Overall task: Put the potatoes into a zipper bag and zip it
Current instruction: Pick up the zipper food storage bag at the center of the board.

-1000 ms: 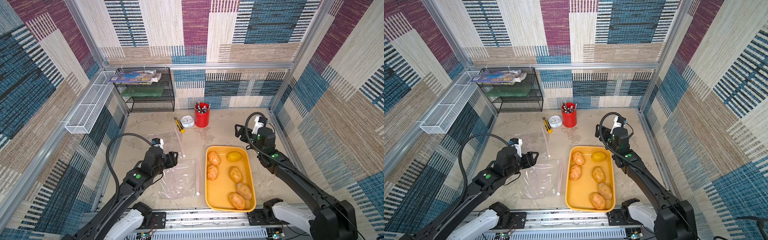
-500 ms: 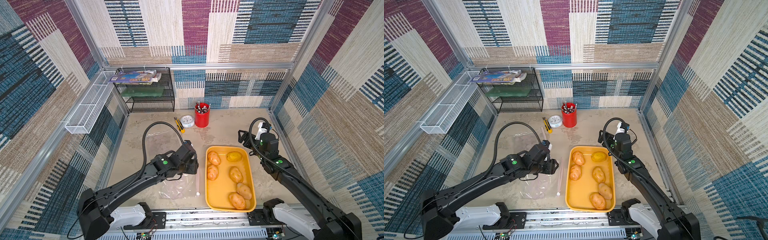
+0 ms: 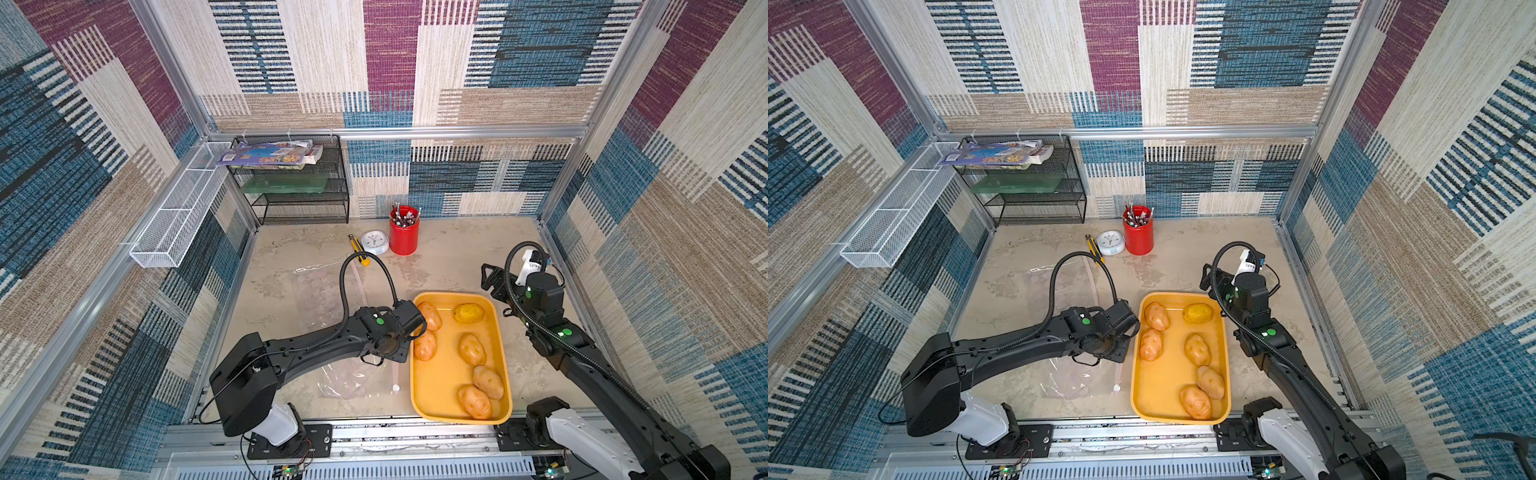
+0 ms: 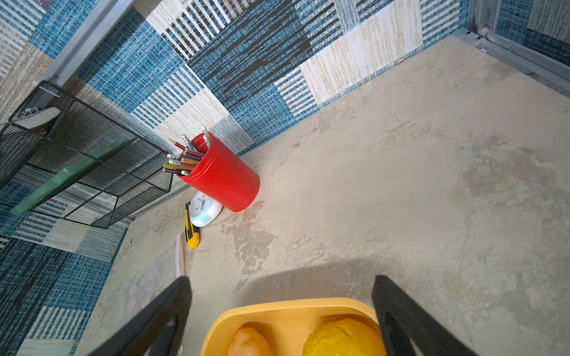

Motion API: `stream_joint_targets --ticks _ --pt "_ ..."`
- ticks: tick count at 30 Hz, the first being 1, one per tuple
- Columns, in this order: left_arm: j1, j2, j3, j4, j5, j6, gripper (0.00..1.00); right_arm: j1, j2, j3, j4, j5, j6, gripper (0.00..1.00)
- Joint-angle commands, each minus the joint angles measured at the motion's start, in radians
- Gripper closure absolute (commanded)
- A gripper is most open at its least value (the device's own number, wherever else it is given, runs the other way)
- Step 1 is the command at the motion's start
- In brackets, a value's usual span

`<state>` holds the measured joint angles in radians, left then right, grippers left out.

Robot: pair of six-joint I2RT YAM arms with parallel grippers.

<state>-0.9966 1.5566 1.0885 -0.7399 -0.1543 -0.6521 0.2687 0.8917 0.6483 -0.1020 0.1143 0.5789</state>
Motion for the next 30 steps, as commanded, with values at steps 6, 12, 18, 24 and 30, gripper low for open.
stream_joint_targets --ticks 6,12,18,24,30 --pt "0.001 0.045 0.011 -0.015 -0.034 -0.008 0.56 -0.002 -0.017 -0.007 0.010 0.006 0.001 0.04" --pt "0.002 0.110 0.023 0.005 -0.037 -0.003 0.58 -0.002 -0.017 -0.016 0.018 -0.001 0.002 0.04" --pt "0.013 0.157 0.026 0.020 -0.040 -0.002 0.77 -0.002 -0.021 -0.016 0.016 -0.001 -0.004 0.04" --pt "0.022 0.143 0.016 0.027 -0.051 -0.002 0.98 -0.002 -0.025 -0.023 0.023 -0.001 -0.001 0.03" --pt "0.024 0.115 0.019 0.019 -0.050 0.004 1.00 -0.002 -0.026 -0.023 0.022 -0.001 0.005 0.04"
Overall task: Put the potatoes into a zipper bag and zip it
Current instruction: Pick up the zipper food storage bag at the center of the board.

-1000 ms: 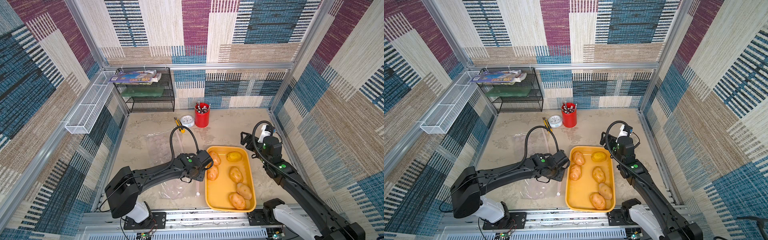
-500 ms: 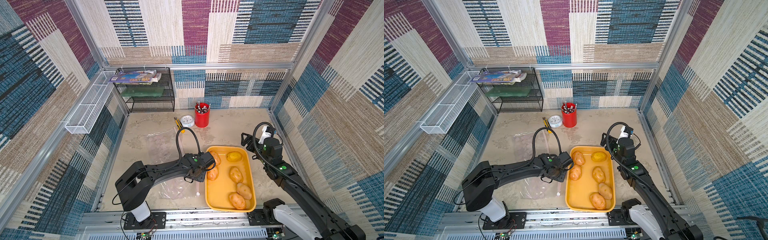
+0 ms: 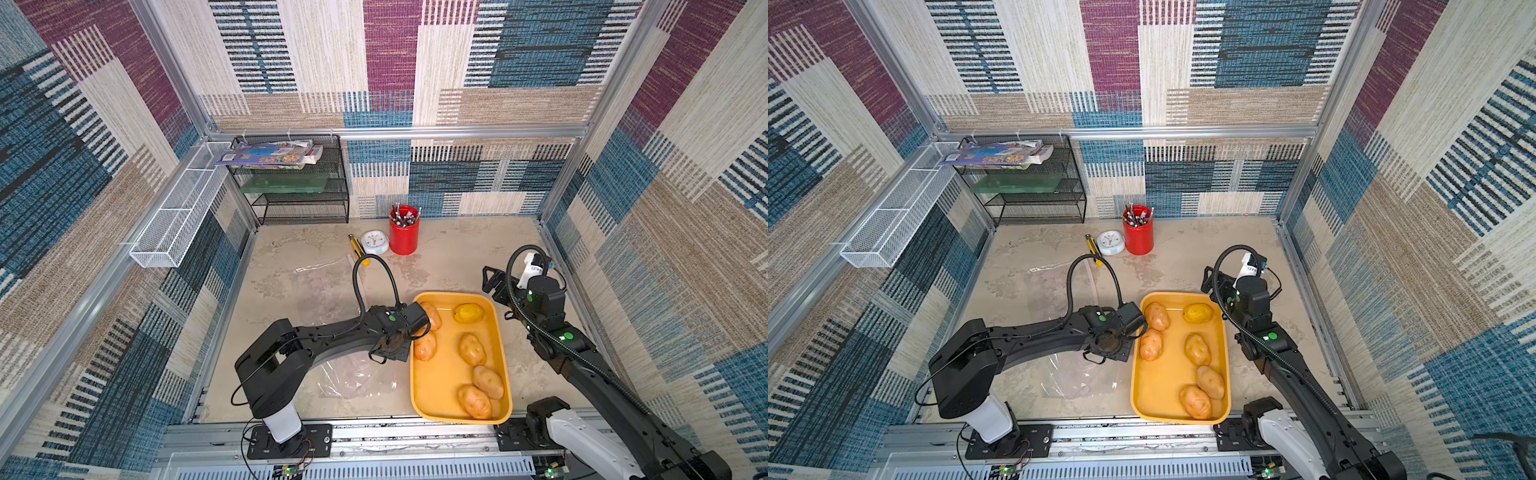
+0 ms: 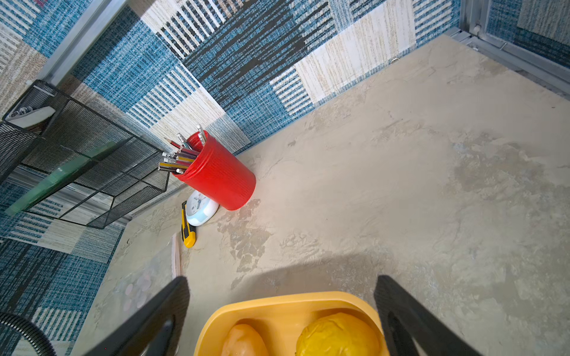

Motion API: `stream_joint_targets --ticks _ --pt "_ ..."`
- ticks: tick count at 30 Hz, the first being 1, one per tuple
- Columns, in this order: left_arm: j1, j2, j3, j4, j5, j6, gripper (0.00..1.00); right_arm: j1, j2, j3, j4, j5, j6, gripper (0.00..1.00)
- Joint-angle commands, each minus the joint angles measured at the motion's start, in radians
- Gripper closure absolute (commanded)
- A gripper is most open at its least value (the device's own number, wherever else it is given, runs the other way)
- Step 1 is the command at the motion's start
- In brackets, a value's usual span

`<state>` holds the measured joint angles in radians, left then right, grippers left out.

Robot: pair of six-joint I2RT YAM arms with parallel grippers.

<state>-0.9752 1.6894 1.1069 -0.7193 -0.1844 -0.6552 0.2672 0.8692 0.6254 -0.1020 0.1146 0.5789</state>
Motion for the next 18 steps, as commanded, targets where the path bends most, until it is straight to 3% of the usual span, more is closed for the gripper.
stream_joint_targets --ticks 1,4,18 --pt "0.001 -0.029 0.000 -0.003 -0.018 0.008 1.00 0.000 -0.004 0.003 0.013 0.007 0.016 0.04" --pt "0.003 -0.072 -0.002 -0.010 -0.023 0.013 1.00 0.000 -0.003 0.015 -0.049 0.072 0.094 0.02" --pt "0.003 -0.233 -0.044 -0.007 -0.067 0.029 1.00 0.019 -0.036 -0.006 -0.012 0.013 0.103 0.04"
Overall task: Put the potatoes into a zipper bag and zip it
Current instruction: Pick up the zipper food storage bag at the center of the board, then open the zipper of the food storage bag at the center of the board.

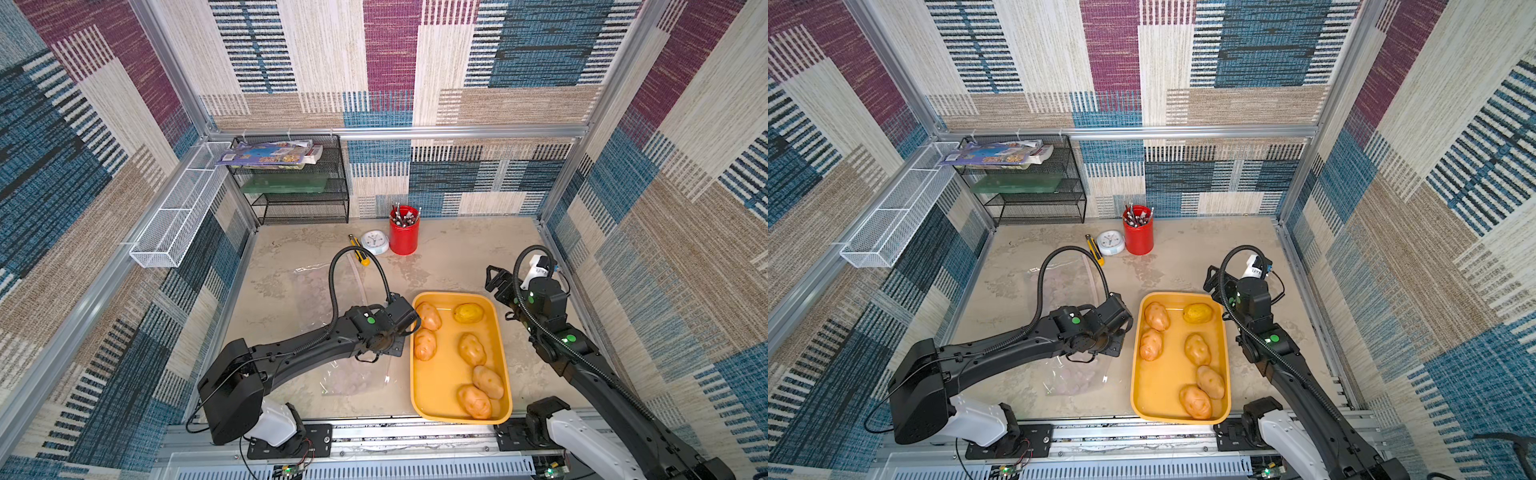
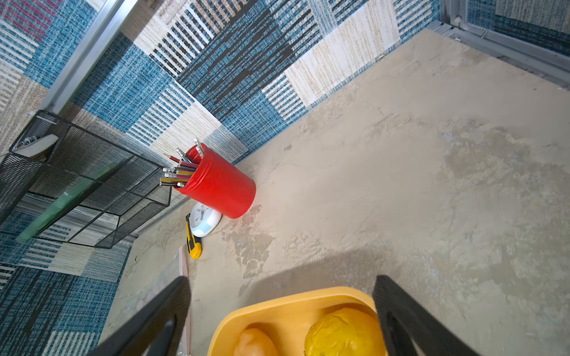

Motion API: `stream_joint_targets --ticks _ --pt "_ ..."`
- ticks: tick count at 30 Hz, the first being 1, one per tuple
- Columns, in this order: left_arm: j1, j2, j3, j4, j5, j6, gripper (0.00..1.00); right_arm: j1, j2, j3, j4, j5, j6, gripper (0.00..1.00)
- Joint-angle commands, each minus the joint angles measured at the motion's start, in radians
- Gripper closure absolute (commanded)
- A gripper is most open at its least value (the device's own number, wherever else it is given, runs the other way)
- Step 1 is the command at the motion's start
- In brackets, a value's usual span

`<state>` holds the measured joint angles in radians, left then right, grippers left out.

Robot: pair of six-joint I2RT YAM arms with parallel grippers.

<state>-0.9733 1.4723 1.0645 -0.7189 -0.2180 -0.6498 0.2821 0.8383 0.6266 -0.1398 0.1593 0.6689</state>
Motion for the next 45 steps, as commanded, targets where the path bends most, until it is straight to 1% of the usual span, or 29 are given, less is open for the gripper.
stream_joint_targets --ticks 1,4,8,12,13,16,19,22,30,36,42,45 --pt "0.001 -0.025 -0.001 -0.010 -0.038 0.024 1.00 0.010 -0.006 -0.015 0.041 -0.056 0.020 0.04" --pt "0.002 -0.058 0.000 -0.017 -0.056 0.021 1.00 0.059 0.002 -0.041 0.113 -0.117 0.036 0.04" --pt "0.004 -0.099 0.007 -0.017 -0.077 0.025 1.00 0.214 0.043 -0.044 0.160 -0.060 0.067 0.04" --pt "0.008 -0.140 0.022 -0.014 -0.102 0.027 1.00 0.402 0.145 -0.029 0.218 0.008 0.100 0.03" --pt "0.009 -0.148 0.023 -0.009 -0.106 0.027 1.00 0.435 0.169 -0.026 0.230 0.019 0.116 0.03" --pt "0.013 -0.173 0.025 0.020 -0.109 0.034 1.00 0.507 0.257 -0.038 0.322 -0.013 0.153 0.01" --pt "0.015 -0.184 0.030 0.033 -0.117 0.039 1.00 0.533 0.338 -0.033 0.392 -0.077 0.171 0.01" --pt "0.017 -0.190 0.035 0.033 -0.121 0.042 1.00 0.544 0.404 0.011 0.394 -0.113 0.153 0.05" --pt "0.021 -0.203 0.033 0.038 -0.117 0.049 1.00 0.587 0.525 0.080 0.426 -0.156 0.133 0.07" --pt "0.026 -0.208 0.025 0.038 -0.118 0.047 1.00 0.613 0.565 0.113 0.436 -0.157 0.120 0.09" --pt "0.032 -0.215 0.025 0.036 -0.124 0.051 1.00 0.620 0.590 0.128 0.420 -0.145 0.134 0.11" --pt "0.035 -0.221 0.025 0.035 -0.132 0.051 1.00 0.624 0.590 0.127 0.419 -0.134 0.135 0.16"
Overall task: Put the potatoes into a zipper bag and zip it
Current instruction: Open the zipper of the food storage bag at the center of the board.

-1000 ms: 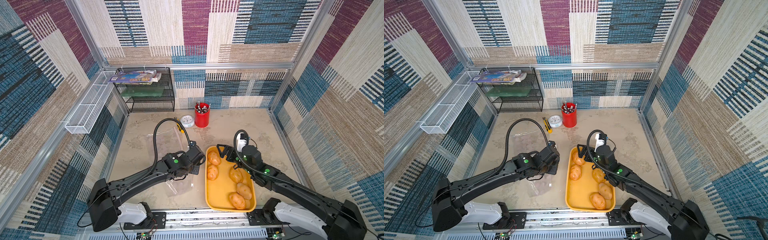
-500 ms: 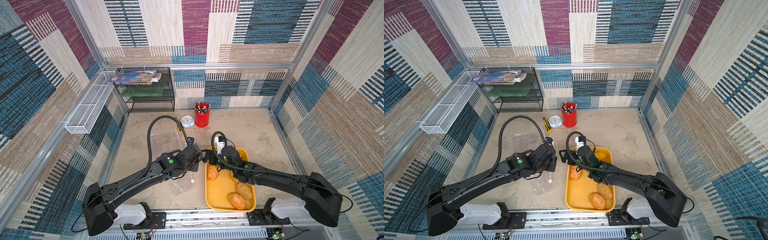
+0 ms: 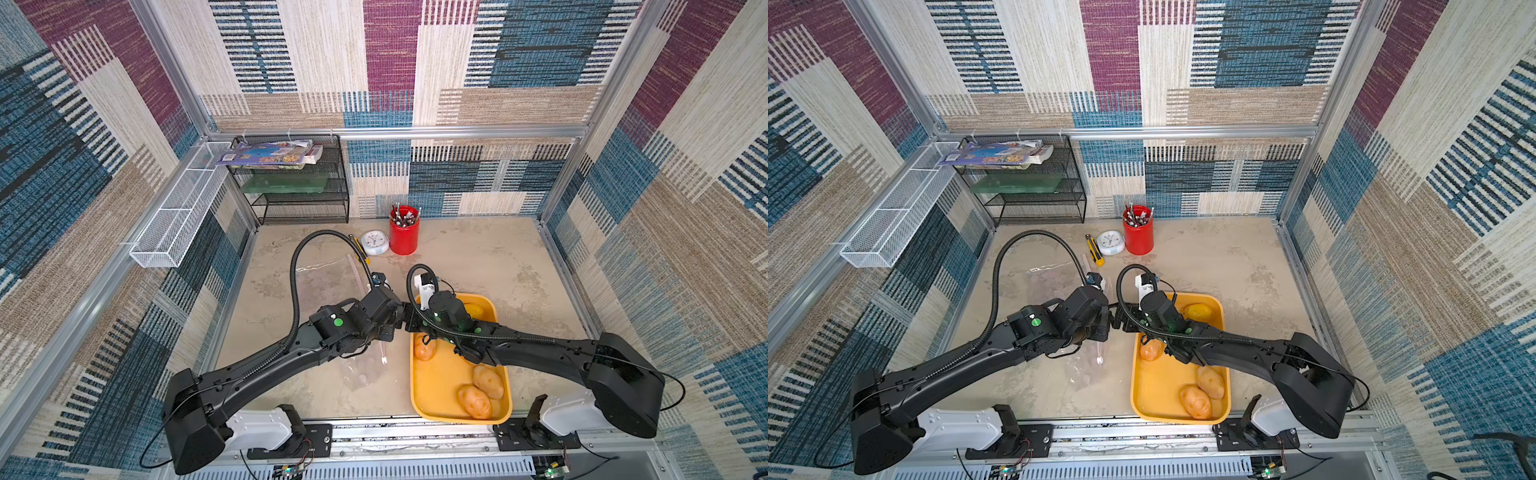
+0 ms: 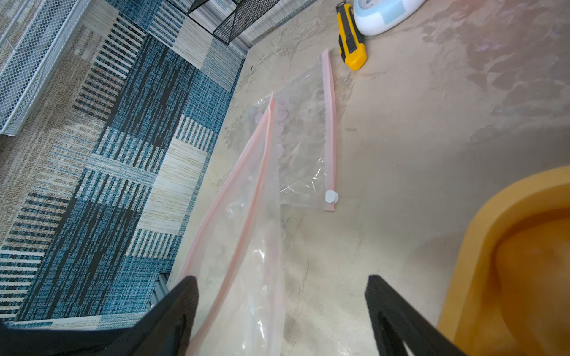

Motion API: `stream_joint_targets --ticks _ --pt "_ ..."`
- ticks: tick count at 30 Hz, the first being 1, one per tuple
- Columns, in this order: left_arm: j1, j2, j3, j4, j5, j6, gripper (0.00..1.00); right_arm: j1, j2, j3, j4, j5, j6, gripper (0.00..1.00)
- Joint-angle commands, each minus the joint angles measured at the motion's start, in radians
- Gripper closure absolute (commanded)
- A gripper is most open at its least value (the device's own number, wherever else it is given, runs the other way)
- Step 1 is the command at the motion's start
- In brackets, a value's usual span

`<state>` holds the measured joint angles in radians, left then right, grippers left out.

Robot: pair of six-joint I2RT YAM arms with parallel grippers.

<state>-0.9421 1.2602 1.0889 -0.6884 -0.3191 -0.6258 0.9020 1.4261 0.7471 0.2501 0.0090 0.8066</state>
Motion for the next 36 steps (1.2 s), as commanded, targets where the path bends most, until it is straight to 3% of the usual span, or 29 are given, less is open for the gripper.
stream_joint_targets --ticks 1,8,21,23,25,28,30,36 --pt "0.005 -0.011 0.000 0.004 -0.035 0.027 1.00 0.006 0.004 0.006 0.026 0.020 -0.003 0.19" --pt "0.010 -0.017 0.003 0.016 -0.052 0.033 1.00 0.008 0.004 -0.007 0.036 0.040 0.019 0.52" --pt "0.011 -0.005 0.000 0.028 -0.042 0.043 1.00 0.013 0.086 0.061 0.040 0.022 0.021 0.53" --pt "0.011 -0.009 -0.002 0.028 -0.047 0.046 1.00 0.014 0.098 0.072 0.037 0.023 0.020 0.59" --pt "0.012 -0.015 -0.002 0.027 -0.053 0.050 1.00 0.015 0.101 0.077 0.033 0.030 0.021 0.74" --pt "0.012 -0.025 0.004 0.015 -0.082 0.054 1.00 0.026 0.088 0.084 -0.015 0.083 0.012 0.92" --pt "0.014 -0.029 0.016 -0.006 -0.116 0.057 1.00 0.043 0.069 0.090 -0.075 0.158 0.005 0.97" --pt "0.013 -0.030 0.093 -0.138 -0.257 0.041 1.00 0.100 -0.028 0.019 -0.187 0.377 0.035 1.00"
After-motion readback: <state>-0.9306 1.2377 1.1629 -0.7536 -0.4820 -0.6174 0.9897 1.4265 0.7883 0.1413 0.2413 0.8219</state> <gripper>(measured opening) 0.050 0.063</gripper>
